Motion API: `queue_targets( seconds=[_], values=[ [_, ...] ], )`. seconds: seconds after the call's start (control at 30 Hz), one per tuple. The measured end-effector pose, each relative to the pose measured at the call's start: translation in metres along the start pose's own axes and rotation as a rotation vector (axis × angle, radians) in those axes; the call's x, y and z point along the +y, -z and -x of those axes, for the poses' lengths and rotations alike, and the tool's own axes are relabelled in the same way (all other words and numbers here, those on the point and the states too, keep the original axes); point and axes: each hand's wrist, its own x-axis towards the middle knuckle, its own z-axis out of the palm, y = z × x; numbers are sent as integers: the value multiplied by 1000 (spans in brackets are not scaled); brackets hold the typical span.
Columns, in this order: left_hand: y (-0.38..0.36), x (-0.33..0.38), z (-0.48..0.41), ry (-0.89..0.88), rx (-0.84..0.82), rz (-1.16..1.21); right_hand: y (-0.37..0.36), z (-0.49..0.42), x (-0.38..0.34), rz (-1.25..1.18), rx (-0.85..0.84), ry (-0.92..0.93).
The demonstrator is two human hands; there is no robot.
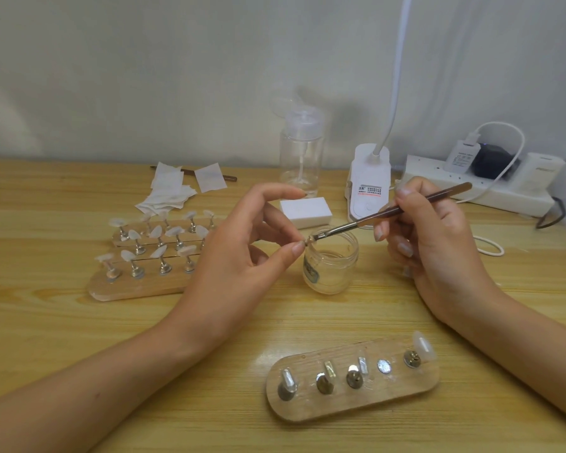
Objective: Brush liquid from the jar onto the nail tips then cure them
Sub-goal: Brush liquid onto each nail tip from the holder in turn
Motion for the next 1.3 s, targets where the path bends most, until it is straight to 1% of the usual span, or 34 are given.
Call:
queue_targets(
  seconds=[0.1,0.17,0.27,0.4,0.5,0.57,0.7,0.8,0.87,0.97,1.03,1.13,1.2,1.3],
  values=[
    [0,0,0,-2,-3,-3,1,-1,0,-22,33,-3],
    [0,0,0,0,-5,1,2,-1,0,-71,-13,41],
    [0,0,0,2,-7,2,1,0,0,-46,-56,41],
    [0,-1,0,2,-4,-2,2,-1,1,0,23,-7],
    [0,-1,0,3,-5,-9,2,0,0,-61,-30,41],
    [0,-1,1,2,-5,-12,1,0,0,-31,-53,40],
    [0,0,0,4,-3,-11,2,-1,1,21,41,-19],
    [0,0,0,4,-4,-8,2,-1,0,-58,-16,35],
    [0,0,0,4,-3,-8,1,0,0,-49,-47,41],
    [0,0,1,5,-3,-7,1,-1,2,48,31,-11],
    [0,1,1,4,-5,-6,2,-1,2,51,62,-19],
    [0,1,0,7,-7,-2,2,0,0,-34,14,41],
    [0,1,0,7,-7,1,0,1,-1,-27,-29,47],
    [0,1,0,6,-8,0,0,0,1,43,28,-8]
  ],
)
